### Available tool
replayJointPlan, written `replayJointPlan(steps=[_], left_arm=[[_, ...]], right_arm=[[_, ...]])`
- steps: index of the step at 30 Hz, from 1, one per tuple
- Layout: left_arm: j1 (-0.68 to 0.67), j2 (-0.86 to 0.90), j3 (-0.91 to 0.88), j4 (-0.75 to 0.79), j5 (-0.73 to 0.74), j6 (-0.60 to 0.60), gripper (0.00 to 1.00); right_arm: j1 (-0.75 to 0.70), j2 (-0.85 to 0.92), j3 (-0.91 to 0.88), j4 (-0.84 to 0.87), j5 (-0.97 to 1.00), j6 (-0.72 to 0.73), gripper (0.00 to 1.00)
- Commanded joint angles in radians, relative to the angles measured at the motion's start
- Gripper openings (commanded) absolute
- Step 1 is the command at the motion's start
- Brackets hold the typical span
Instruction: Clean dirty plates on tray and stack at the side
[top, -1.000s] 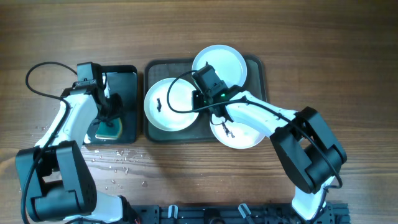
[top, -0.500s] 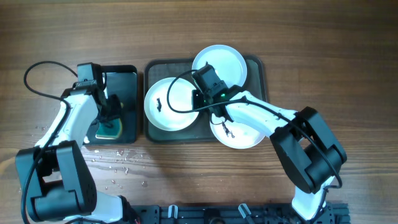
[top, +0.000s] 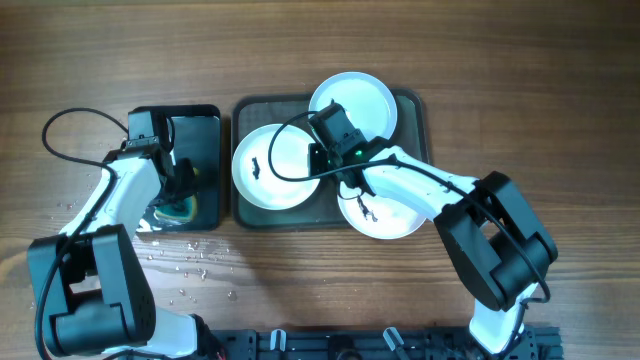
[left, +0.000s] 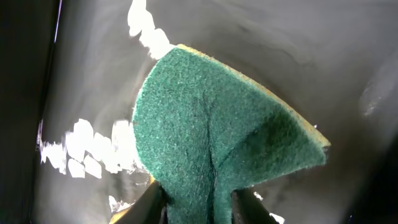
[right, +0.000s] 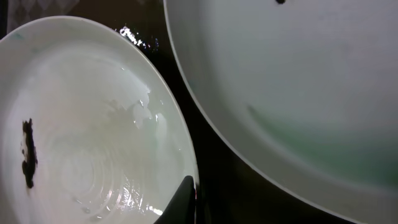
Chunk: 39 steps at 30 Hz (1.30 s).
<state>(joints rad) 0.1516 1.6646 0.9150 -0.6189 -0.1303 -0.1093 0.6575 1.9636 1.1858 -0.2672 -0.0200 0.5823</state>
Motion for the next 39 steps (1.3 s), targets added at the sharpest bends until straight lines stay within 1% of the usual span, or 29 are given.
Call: replayJointPlan(steps=[1,3,6,9,10,12,14,20,26,31,34,36,39], left_arm=[[0.003,0.006,-0.01,0.026,-0.005,-0.004,0.11],[0.003,0.006,-0.01,0.037,-0.005,-0.004,0.04],[0.003,0.003,-0.01,0.086,-0.001,-0.021,0.04],[0.003,-0.012,-0.008,0.162,0.048,-0.035,0.04],[0.003,-0.021,-0.001,0.179,0.055,-0.058,0.04],[0.003,-0.041,0.011,0.201,0.063,-0.085,0.04],[0.003,-0.061,0.017,0.217,0.098,-0.085,0.04],[0.003,-0.067,0.016,0.168,0.123,-0.08,0.04],[0.003,-0.066,0.014,0.166,0.126,-0.077,0.04],[0.003,-0.066,0.014,0.157,0.213,-0.078,0.04],[0.003,-0.065,0.012,0.117,0.208,-0.078,0.04],[0.003,-0.065,-0.002,0.117,0.205,-0.078,0.04],[0.003,-0.062,-0.014,0.118,0.132,-0.077,0.04]], right_arm=[[0.002,0.016,-0.003,0.013,0.006,-0.006,0.06],[0.002,0.016,-0.003,0.014,0.006,-0.006,0.06],[0.002,0.016,-0.003,0.02,0.006,-0.006,0.06],[0.002,0.016,-0.003,0.021,0.006,-0.006,0.06],[0.002,0.016,-0.003,0.021,0.006,-0.006,0.06],[0.002,0.016,-0.003,0.021,0.006,-0.007,0.06],[0.002,0.016,-0.003,0.02,0.007,-0.007,0.06],[0.002,0.016,-0.003,0.019,0.006,-0.007,0.05],[0.002,0.016,-0.003,0.024,0.006,-0.006,0.05],[0.002,0.016,-0.003,0.016,0.006,-0.007,0.05],[0.002,0.016,-0.003,0.016,0.006,-0.007,0.05],[0.002,0.016,-0.003,0.017,0.006,-0.008,0.05],[0.002,0.016,-0.003,0.017,0.006,-0.008,0.05]])
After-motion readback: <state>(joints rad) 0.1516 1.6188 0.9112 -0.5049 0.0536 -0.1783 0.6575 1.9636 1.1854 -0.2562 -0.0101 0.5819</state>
